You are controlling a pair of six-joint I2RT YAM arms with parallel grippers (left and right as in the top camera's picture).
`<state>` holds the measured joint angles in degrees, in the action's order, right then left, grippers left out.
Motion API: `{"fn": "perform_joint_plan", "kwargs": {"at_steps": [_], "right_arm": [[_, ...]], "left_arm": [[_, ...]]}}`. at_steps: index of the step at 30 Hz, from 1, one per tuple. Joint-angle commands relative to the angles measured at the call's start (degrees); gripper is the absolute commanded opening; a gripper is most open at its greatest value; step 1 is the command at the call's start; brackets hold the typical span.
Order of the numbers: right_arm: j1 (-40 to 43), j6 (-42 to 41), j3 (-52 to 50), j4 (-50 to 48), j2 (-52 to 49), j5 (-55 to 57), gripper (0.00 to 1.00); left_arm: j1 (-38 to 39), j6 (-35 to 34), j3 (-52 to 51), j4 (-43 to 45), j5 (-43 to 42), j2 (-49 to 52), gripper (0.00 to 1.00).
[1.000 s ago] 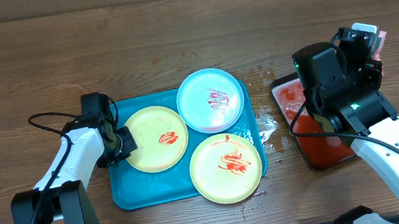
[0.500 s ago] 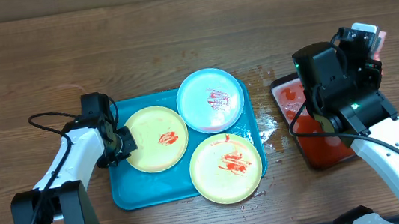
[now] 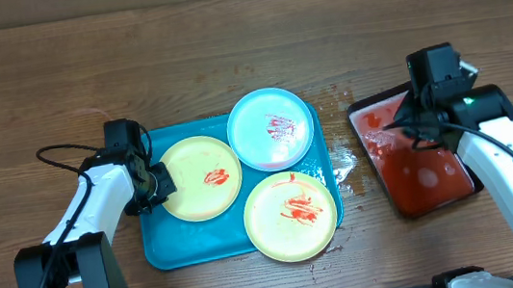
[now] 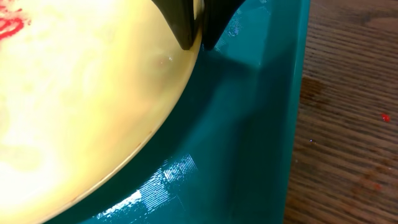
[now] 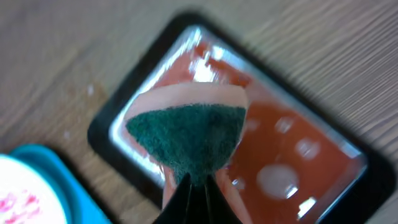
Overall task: Clean dirty plates on tray and stack at the side
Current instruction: 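Carry the sponge leftward over the tray to the left yellow plate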
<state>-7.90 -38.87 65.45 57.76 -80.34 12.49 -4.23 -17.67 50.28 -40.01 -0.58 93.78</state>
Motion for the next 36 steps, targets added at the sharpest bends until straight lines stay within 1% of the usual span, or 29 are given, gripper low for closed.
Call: {"fn": "perform_joint_plan", "kwargs": {"at_steps": [1,7,12,17,19,23,25,29,32,36], "right_arm": [[0.2,-4.1,0.1,0.7,-2.0,-8.3,0.04],[0.2,-5.0,0.1,1.1,-3.7,-13.0,0.04],[0.2,-7.7,0.1,2.4,-4.6,-9.9,0.04],[0.2,-7.6,0.0,2.7,-4.6,-8.7,0.04],[0.2,-5.5,-0.2,2.4,-4.6,-9.6,0.04],[-1.0,4.5,-0.2,1.2,-4.6,-14.7,0.04],[-3.1,9.1,-0.1,0.7,-4.6,-16.6,0.04],[-9.5,9.6,-0.1,-1.0,-4.7,-16.7,0.04],[-16.7,9.6,-0.1,-5.4,-4.9,-17.8,0.04],[-23.3,9.6,-0.1,-13.0,-7.3,-25.9,0.04]], "left_arm": [[-0.2,-0.6,-0.4,0.4,2.0,0.7,0.04],[-0.2,-0.6,-0.4,0.4,2.0,0.7,0.05],[-0.2,-0.6,-0.4,0.4,2.0,0.7,0.05],[-0.2,-0.6,-0.4,0.4,2.0,0.7,0.05],[-0.2,-0.6,-0.4,0.4,2.0,0.7,0.05],[-0.2,-0.6,-0.4,0.5,2.0,0.7,0.04],[-0.2,-0.6,-0.4,0.5,2.0,0.7,0.04],[-0.2,-0.6,-0.4,0.5,2.0,0.7,0.04],[-0.2,-0.6,-0.4,0.5,2.0,0.7,0.04],[-0.2,-0.2,-0.4,0.7,0.9,0.7,0.05]]}}
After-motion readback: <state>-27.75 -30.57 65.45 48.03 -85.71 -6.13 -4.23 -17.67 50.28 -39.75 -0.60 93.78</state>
